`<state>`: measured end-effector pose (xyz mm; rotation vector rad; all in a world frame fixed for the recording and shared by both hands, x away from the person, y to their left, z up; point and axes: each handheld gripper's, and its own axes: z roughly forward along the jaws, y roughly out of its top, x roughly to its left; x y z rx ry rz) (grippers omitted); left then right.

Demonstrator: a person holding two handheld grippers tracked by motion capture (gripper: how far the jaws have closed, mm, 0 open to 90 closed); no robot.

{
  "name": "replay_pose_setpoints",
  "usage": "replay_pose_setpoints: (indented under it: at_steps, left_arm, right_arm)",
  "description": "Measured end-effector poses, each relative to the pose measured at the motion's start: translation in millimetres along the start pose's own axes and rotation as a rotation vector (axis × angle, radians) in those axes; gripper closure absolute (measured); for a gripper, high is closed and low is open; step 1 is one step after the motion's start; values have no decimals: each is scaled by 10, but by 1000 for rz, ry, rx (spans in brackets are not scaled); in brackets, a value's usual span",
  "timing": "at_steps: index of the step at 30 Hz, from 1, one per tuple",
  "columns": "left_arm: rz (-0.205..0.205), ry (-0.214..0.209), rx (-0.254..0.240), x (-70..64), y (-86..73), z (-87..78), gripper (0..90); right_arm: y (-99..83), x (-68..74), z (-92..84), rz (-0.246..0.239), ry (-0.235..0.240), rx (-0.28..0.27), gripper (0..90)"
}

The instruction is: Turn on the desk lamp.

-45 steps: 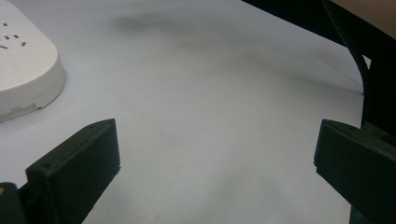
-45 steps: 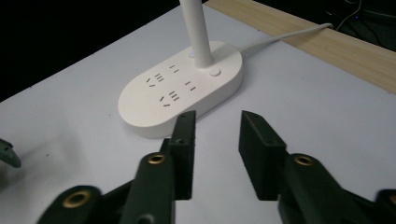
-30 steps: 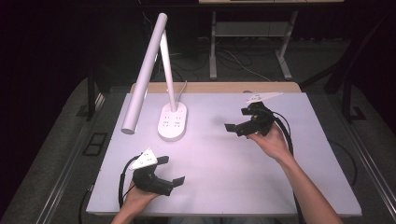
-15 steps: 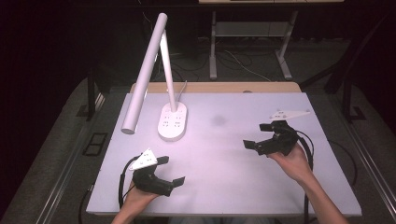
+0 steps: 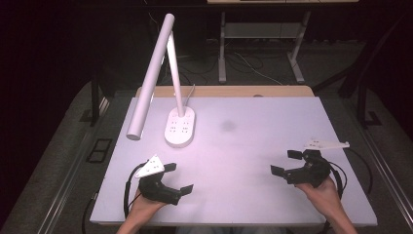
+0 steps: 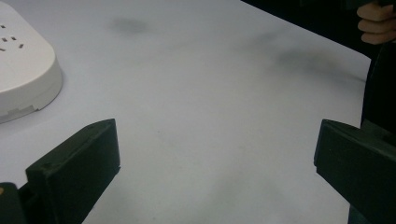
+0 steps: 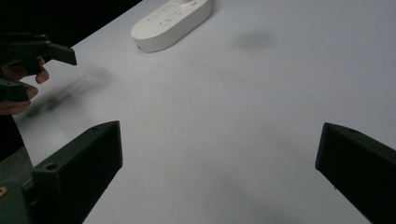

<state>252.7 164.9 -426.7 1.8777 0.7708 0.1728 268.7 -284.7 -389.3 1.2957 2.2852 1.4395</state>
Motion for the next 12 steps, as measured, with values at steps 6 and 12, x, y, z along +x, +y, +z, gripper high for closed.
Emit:
replay_pose_setpoints:
  at_steps: [6,12]
  left_arm:
    - [-2,0,1,9,3,17,0]
    - [-6,-3,1,13,6,21,0]
  right_arm:
    - [-209,28,-28,9,-18,1,4]
    - [-343,19,-16,3,-17,7,4]
